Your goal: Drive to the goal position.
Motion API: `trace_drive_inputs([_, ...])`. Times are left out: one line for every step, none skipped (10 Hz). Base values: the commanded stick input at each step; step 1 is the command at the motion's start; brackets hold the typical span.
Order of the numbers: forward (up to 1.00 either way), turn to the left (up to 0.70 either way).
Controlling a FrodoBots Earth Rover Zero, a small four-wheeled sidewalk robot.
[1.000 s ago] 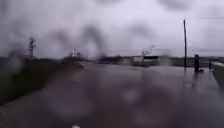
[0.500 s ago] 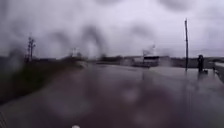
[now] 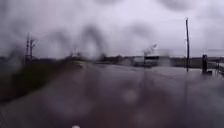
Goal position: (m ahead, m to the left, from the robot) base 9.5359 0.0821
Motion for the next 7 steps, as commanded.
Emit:
trace_drive_inputs([0.70,0.35])
trace_drive_inputs([0.70,0.33])
trace_drive_inputs([0.70,0.16])
trace_drive_inputs([0.70,0.00])
trace_drive_inputs([0.70,0.00])
trace_drive_inputs([0.70,0.00])
trace_drive_inputs([0.70,0.00])
